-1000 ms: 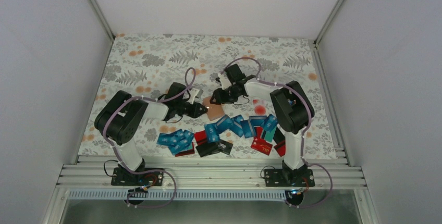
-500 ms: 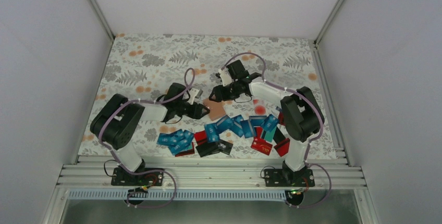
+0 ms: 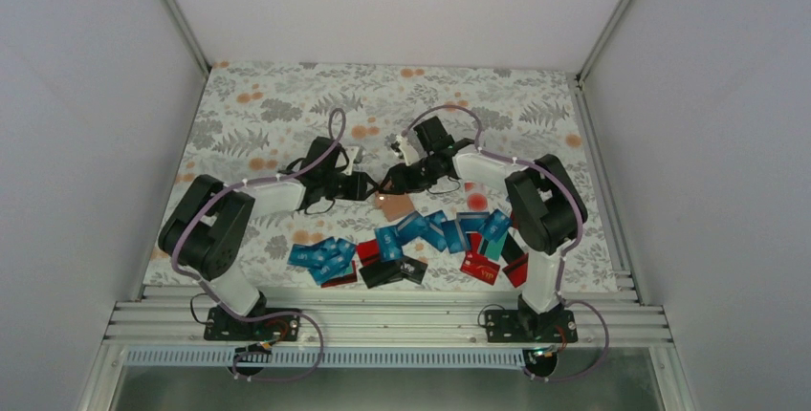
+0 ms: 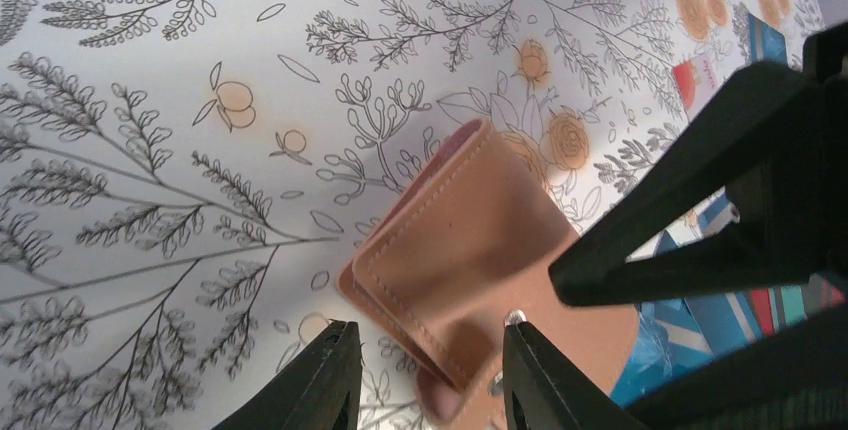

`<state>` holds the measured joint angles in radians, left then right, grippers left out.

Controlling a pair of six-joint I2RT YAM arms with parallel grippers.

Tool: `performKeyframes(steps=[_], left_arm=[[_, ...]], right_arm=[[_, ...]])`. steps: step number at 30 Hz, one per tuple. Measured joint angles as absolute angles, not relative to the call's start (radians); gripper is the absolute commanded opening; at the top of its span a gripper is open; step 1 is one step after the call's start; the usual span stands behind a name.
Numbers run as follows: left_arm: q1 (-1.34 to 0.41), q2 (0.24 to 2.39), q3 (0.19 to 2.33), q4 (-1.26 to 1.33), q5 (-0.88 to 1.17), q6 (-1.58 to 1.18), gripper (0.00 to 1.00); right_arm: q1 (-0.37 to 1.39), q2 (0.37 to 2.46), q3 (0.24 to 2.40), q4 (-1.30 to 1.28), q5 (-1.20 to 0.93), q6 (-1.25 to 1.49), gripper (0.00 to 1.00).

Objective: Put the credit cards into the card holder

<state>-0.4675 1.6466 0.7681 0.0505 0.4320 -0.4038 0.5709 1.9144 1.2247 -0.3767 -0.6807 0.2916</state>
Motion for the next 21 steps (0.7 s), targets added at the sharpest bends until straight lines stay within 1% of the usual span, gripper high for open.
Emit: performKeyframes(steps=[5,10,15,19,21], left_arm=[[-0.467,1.723,0.825,0.044,0.445,-0.439,0.27],[-0.467,1.787,0.871,0.031,0.445,-0.457,0.27],[-0.466,1.806,0.874,0.028,0.448,-0.464,0.26],[-0.466,1.811,0.874,0.028,0.448,-0.464,0.25],[-0.466,1.811,0.874,0.028,0.449,-0.464,0.25]], right_arm=[[0.571,1.953,1.225,-0.37,-0.708,0.284,0.39],[0.571,1.966,1.225,-0.37,-0.717,0.282,0.33],[0.571,1.966,1.224,-0.364,-0.73,0.279,0.25],[0.571,1.972,1.224,-0.362,-0.737,0.279,0.24],[0.571,1.978,1.224,-0.362,-0.737,0.279,0.29]])
